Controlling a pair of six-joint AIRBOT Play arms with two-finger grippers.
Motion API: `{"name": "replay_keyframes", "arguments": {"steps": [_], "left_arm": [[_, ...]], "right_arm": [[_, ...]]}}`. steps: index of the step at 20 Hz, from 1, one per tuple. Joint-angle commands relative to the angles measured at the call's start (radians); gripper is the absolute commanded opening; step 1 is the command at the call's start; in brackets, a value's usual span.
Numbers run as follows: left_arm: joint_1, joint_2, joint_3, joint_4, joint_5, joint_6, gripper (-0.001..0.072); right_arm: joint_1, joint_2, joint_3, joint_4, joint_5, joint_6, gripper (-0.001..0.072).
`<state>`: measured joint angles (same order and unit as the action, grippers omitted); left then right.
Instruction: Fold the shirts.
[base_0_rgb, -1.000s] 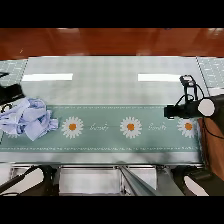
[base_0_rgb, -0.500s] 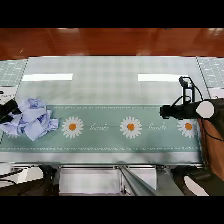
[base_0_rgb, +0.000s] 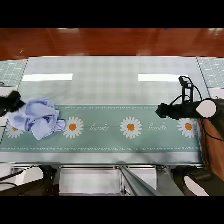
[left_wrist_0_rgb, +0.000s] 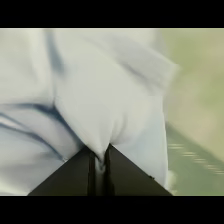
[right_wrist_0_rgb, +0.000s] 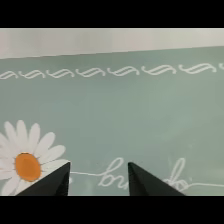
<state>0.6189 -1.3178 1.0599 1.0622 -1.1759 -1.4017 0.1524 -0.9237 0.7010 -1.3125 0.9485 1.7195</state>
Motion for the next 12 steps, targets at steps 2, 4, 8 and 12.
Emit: {"name": "replay_keyframes", "arguments": {"steps": [2,4,8,12], "left_arm": [[-0.089,0.187,0.131,-0.282,0.011,0.082,0.0021],[-0.162,0.258,0.241,-0.285,0.008,0.081,0.0021],[-0.304,0.323,0.52,-0.285,0.008,0.047,0.002],[-0.446,0.324,0.788,-0.285,0.009,0.002,0.002]], "right_arm": [[-0.001,0.001,0.037,0.045,0.055,-0.052,0.0412],[-0.001,0.014,0.071,0.045,0.072,-0.079,0.0411],[-0.001,0.111,0.123,-0.053,0.075,-0.07,0.0411],[-0.001,0.251,0.16,-0.197,0.084,0.008,0.0411]]}}
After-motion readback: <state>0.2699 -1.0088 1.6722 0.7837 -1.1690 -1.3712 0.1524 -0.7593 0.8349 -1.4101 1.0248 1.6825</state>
